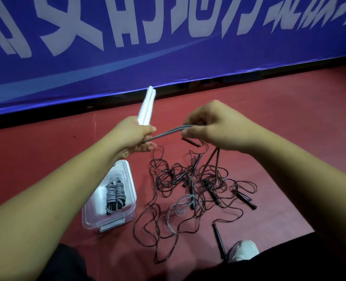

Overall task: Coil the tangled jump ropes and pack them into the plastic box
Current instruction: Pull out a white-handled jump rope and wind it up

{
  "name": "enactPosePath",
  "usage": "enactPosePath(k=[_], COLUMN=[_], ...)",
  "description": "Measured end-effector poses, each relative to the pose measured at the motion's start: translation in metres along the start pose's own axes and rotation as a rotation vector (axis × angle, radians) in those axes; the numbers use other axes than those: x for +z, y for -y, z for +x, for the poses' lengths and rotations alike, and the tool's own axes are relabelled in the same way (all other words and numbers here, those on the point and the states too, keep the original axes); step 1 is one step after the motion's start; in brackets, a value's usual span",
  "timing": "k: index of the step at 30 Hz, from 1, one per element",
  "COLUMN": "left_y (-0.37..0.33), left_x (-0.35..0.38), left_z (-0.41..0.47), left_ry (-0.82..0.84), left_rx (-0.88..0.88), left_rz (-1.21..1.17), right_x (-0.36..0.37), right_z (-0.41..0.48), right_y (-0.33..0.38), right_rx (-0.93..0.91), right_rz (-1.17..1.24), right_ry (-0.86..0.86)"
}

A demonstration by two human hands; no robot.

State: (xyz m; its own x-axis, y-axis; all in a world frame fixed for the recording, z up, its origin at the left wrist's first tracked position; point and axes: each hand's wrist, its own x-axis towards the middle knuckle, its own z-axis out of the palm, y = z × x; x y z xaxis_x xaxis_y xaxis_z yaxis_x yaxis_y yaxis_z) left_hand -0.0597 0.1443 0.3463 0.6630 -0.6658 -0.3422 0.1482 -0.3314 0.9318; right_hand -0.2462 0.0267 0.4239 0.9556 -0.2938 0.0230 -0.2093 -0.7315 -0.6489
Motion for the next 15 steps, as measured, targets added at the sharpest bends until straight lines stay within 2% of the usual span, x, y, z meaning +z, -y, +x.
enactPosePath(k=[3, 6, 12, 15], left_y=[0.002, 0.003, 0.007, 0.008], left_x=[0.000, 0.000, 0.002, 0.005], left_z=[-0.004, -0.001, -0.002, -0.008], left_ry=[0.097, 0.130, 0.076, 0.148], left_rx=[-0.023, -0.063, -0.101, -0.083], left_rz=[0.099, 0.051, -0.009, 0.052], right_x=[-0.005, -0.007, -0.008, -0.013], right_z=[0.001, 0.000, -0.001, 0.000], right_y=[-0.009, -0.017, -0.016, -0.021], right_rx=[-0.059, -0.102, -0.175, -0.149], right_rz=[-0.160, -0.325, -0.482, -0.469], right_ry=[-0.023, -0.063, -0.081, -0.039])
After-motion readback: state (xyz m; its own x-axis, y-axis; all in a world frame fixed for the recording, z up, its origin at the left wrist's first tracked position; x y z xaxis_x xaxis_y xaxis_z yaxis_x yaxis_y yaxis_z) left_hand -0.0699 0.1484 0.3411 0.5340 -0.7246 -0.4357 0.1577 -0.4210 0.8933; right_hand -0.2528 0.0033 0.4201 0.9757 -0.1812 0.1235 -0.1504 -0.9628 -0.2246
